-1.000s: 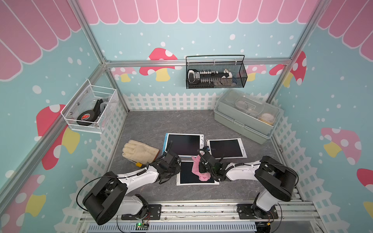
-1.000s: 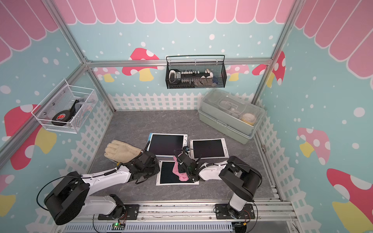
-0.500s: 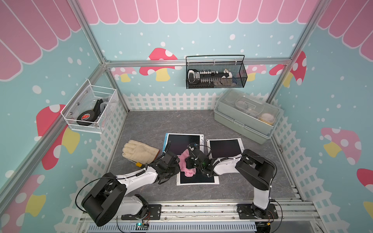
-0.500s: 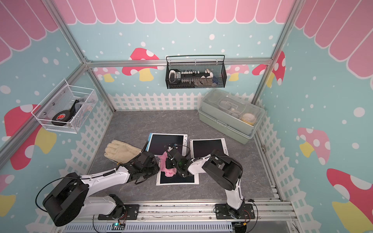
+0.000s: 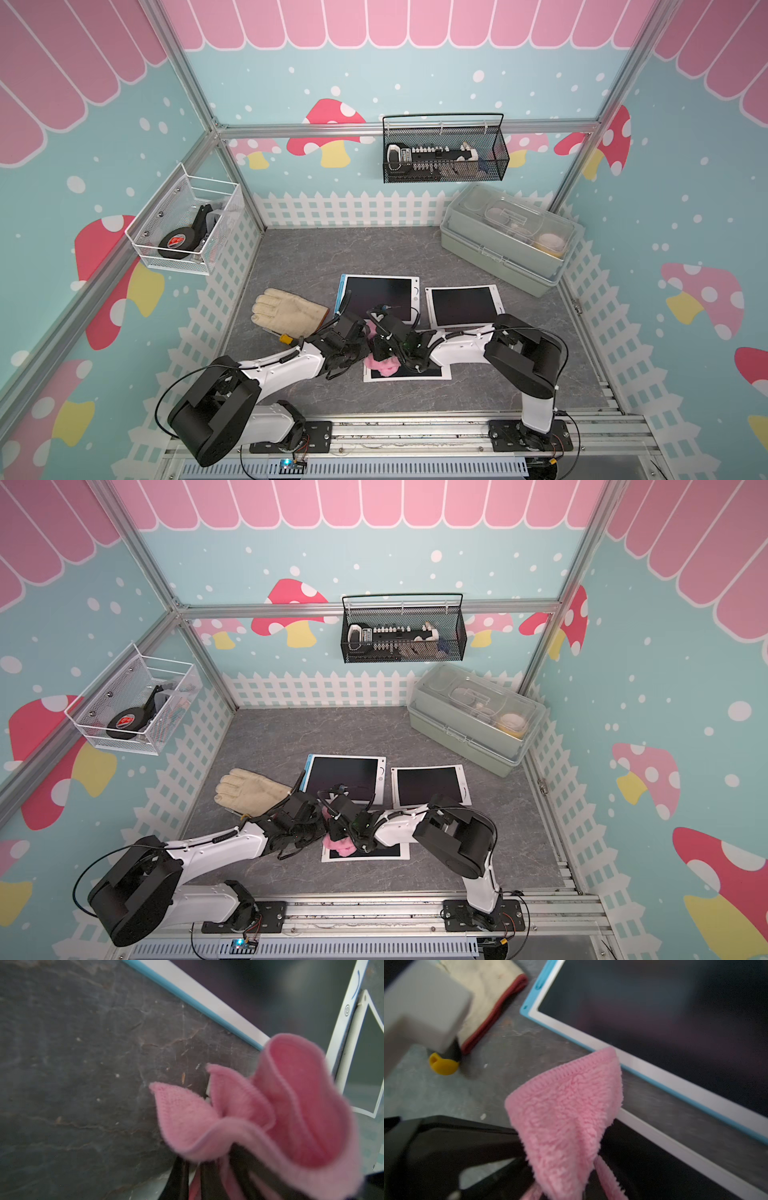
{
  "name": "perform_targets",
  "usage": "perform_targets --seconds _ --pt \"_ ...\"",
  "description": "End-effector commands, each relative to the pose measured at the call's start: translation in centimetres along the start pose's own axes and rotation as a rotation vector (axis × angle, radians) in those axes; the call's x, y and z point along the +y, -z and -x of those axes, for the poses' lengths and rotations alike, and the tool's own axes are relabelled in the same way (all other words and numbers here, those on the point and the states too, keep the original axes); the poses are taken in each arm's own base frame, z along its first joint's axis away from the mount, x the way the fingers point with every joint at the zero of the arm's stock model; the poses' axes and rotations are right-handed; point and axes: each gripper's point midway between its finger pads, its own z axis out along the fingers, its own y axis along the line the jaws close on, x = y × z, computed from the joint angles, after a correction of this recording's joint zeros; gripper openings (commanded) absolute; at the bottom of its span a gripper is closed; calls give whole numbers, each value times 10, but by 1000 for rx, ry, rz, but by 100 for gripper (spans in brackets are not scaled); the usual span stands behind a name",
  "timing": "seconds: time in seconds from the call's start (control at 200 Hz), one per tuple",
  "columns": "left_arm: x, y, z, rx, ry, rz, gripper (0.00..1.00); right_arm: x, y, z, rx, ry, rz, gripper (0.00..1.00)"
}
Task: Wipe the drawing tablet
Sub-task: Wipe the dirt from the drawing tablet.
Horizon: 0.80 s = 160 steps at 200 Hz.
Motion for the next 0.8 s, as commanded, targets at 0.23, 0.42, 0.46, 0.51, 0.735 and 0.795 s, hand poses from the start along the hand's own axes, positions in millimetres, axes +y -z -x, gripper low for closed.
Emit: perform_targets --seconds 0.23,0.42,0.46,0.51,0.735,0.795 --pt "94 5 -67 252 20 341 10 -93 54 -38 73 -45 -169 0" --pt "91 5 -67 260 17 338 10 -4 23 -32 72 -1 -15 0" --pt "91 5 -66 261 15 337 10 2 19 -32 74 -18 -8 0" --pt "89 5 -66 261 15 333 9 -5 20 -35 70 -51 -29 0" --pt "87 4 -65 265 13 330 10 -89 72 -59 51 -78 -197 0" --pt "86 4 -65 265 13 329 10 -83 79 -60 61 -43 -181 0"
